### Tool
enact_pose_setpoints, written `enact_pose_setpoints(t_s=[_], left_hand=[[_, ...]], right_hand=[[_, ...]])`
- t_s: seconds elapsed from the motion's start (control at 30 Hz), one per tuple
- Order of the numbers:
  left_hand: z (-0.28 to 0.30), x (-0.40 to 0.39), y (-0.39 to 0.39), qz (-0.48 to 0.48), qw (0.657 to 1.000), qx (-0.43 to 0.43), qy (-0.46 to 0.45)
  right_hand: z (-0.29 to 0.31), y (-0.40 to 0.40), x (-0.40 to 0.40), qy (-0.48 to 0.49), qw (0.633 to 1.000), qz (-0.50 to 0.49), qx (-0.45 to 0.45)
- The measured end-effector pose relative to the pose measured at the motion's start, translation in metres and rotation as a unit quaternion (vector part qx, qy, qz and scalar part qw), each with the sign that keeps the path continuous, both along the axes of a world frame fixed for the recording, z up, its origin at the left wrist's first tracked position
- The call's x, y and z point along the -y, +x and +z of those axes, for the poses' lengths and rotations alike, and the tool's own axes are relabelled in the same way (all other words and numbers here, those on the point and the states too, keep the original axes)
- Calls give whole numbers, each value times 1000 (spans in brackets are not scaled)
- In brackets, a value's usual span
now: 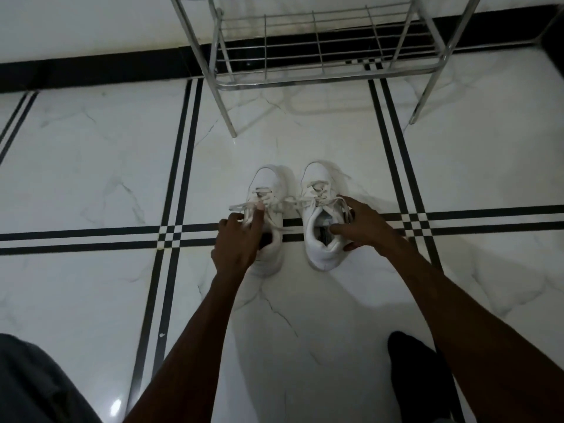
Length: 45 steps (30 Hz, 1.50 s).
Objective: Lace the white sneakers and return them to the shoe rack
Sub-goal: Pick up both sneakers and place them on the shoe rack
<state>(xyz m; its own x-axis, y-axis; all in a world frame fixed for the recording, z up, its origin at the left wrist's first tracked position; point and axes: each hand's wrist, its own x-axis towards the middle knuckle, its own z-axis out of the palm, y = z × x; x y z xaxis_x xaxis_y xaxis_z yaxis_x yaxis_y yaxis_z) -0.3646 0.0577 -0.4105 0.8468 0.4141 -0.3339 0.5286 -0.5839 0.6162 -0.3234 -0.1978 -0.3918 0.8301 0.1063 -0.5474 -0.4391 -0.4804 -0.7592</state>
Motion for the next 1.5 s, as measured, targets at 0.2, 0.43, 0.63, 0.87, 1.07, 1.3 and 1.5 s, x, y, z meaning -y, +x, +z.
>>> enact_pose_setpoints(t_s=[0.2, 0.43, 0.63, 0.87, 1.07, 1.3, 1.5], left_hand=[[-1, -10, -10, -41, 984, 30, -170], [-12, -1, 2, -48, 985, 50, -158], [-3, 6, 12, -76, 985, 88, -125], [111, 17, 10, -78, 989, 66, -106], [256, 37, 13, -63, 990, 39, -116], [380, 55, 46, -47, 991, 32, -124], [410, 56, 112, -50, 989, 49, -128]], right_hand=[[-4, 1, -23, -65, 995, 8, 70], [-9, 0, -26, -91, 991, 10, 98], [4, 17, -12, -53, 991, 2, 120], [122, 11, 3, -10, 995, -12, 101], [254, 11, 22, 11, 997, -24, 75], [380, 53, 45, 10, 996, 4, 87], [409, 120, 46, 2, 995, 13, 103]])
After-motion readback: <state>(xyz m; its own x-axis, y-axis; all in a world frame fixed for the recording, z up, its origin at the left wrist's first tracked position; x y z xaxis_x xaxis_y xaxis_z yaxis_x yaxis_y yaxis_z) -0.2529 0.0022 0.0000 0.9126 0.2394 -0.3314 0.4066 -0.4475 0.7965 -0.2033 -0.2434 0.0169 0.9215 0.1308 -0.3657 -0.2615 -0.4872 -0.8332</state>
